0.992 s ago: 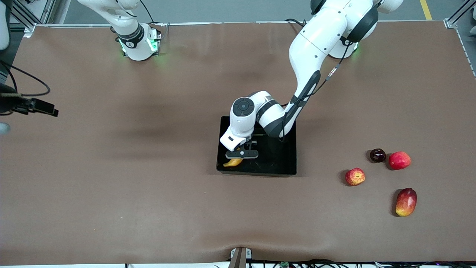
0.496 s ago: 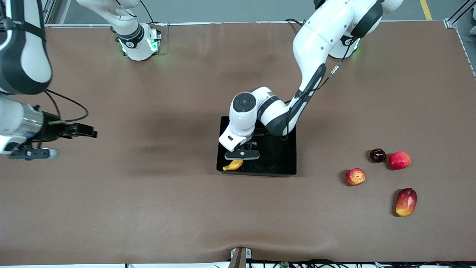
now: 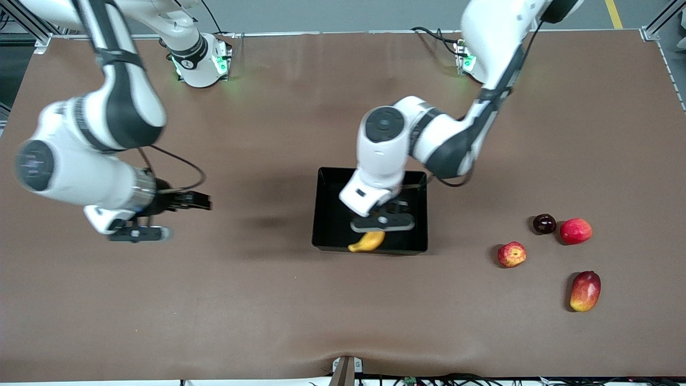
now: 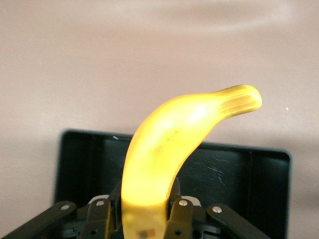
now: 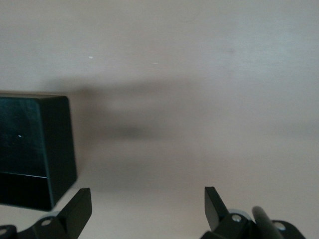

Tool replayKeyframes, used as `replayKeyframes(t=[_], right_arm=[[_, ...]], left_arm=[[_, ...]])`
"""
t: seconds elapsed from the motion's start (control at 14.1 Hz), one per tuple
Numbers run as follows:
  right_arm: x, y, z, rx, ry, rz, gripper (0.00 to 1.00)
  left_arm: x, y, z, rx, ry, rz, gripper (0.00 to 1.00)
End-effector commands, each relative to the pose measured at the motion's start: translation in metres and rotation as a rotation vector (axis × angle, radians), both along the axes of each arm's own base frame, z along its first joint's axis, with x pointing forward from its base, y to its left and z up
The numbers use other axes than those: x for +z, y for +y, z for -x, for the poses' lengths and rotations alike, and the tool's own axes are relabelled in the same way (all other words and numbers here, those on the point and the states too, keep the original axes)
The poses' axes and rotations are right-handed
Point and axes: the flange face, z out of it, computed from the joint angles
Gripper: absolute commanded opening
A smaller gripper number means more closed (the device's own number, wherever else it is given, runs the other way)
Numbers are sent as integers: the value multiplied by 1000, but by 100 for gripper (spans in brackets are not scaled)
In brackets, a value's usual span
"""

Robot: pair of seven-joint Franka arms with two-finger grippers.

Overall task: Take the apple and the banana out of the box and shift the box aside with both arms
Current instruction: 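Carry the banana toward the fruits while the right gripper reaches the tray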

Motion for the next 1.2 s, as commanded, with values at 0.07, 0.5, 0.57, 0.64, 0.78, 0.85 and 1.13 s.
replayKeyframes(t=[0.07, 0.5, 0.57, 0.64, 0.78, 0.85, 1.13], right_arm=[[-29, 79, 6, -99, -7, 0, 100], [-100, 172, 26, -17, -46, 8, 100], [-114, 187, 31, -9, -58, 5, 100], [-128, 205, 39, -15, -58, 13, 100], [-144, 225, 45, -47, -73, 38, 90], [-153, 227, 48, -65, -69, 57, 72], [-165, 241, 57, -57, -62, 76, 0]], left_arm=[[8, 73, -36, -52, 24, -10, 0], [-9, 216, -93, -196, 55, -101, 0], [-15, 239, -99, -224, 69, -115, 0], [-26, 263, -104, -251, 89, -126, 0], [-44, 317, -115, -305, 118, -152, 0], [-51, 344, -119, -337, 125, -196, 0], [-96, 414, -137, -417, 73, -258, 0]])
